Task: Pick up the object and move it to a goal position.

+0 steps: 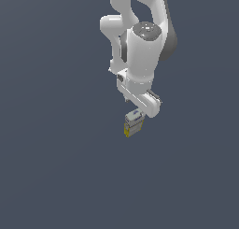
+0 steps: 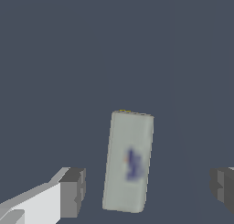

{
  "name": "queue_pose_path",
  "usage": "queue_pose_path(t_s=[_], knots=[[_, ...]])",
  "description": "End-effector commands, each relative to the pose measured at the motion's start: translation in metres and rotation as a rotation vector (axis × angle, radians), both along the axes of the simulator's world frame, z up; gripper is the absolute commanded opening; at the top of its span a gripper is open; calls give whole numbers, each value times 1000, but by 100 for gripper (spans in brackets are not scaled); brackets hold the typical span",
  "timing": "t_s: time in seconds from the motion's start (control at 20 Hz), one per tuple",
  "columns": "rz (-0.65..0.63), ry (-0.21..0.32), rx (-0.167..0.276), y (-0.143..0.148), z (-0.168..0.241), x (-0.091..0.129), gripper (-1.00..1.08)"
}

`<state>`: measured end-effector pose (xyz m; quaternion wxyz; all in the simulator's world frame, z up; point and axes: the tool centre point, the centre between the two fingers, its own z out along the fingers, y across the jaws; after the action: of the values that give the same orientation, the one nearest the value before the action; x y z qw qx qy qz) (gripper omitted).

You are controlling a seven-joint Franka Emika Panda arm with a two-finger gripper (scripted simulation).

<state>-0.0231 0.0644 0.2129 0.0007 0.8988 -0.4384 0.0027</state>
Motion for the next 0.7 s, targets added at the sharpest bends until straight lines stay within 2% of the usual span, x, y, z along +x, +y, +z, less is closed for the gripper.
queue_pose_path(t_s=[0.0, 0.65], knots=[[-37, 1, 2, 3, -4, 1, 100], [-92, 4, 4, 7, -12, 1, 100]])
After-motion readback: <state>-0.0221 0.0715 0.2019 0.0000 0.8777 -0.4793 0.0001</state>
